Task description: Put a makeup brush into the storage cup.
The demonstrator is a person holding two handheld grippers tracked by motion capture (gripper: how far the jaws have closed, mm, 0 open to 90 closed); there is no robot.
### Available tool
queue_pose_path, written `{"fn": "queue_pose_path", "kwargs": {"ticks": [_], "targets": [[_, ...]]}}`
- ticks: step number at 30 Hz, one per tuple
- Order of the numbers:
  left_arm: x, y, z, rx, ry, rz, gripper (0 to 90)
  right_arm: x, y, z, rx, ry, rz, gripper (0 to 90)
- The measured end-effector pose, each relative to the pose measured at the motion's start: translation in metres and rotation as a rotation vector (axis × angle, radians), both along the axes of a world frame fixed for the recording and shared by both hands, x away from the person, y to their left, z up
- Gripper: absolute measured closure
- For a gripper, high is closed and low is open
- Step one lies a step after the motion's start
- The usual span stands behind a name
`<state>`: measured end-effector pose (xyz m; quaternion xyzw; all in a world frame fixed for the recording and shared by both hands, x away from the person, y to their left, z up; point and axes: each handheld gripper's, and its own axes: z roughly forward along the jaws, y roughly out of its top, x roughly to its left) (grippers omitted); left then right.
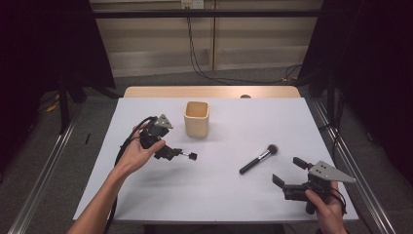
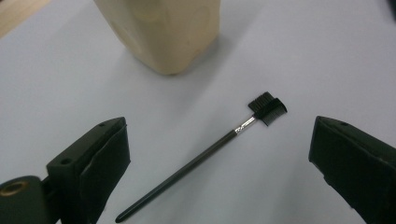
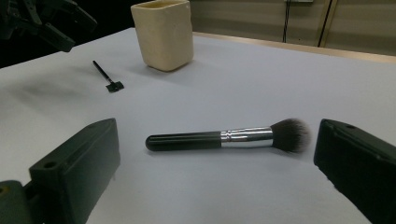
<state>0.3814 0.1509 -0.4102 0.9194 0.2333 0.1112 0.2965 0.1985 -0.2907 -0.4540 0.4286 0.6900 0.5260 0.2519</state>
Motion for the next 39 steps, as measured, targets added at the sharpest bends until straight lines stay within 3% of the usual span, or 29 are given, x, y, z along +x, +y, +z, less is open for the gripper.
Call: {"fn": "queue_pose_path", "kwargs": {"ticks": [2, 4, 6, 12, 23, 28, 31, 34, 39], "targets": [[0.001, -0.003, 0.000, 0.029, 0.013, -0.020, 5.3, 0.000, 0.000, 0.000, -0.001, 0.000, 0.001, 0.1], [-0.001, -0.008, 0.001, 0.091, 0.026, -0.062, 5.6, 0.000, 0.000, 0.000, -0.003, -0.001, 0.003, 0.0], [0.000, -0.009, 0.001, 0.099, 0.035, -0.078, 5.6, 0.000, 0.000, 0.000, -0.003, 0.000, 0.003, 0.1], [0.006, -0.016, -0.011, 0.179, 0.139, -0.136, 5.6, 0.000, 0.000, 0.000, -0.009, 0.000, 0.007, 0.1], [0.015, -0.025, -0.020, 0.223, 0.202, -0.195, 6.4, 0.001, 0.001, -0.001, -0.006, 0.006, 0.008, 0.1], [0.020, -0.031, -0.024, 0.273, 0.210, -0.227, 12.6, 0.001, 0.000, -0.001, -0.014, 0.005, 0.010, 0.1], [0.023, -0.034, -0.027, 0.270, 0.218, -0.227, 15.6, 0.001, 0.001, -0.001, -0.015, 0.004, 0.011, 0.1], [0.026, -0.038, -0.030, 0.300, 0.216, -0.233, 20.0, 0.001, 0.001, -0.001, -0.014, 0.005, 0.012, 0.1], [0.031, -0.043, -0.032, 0.312, 0.239, -0.248, 27.5, 0.000, 0.000, -0.001, -0.016, 0.004, 0.015, 0.1]]}}
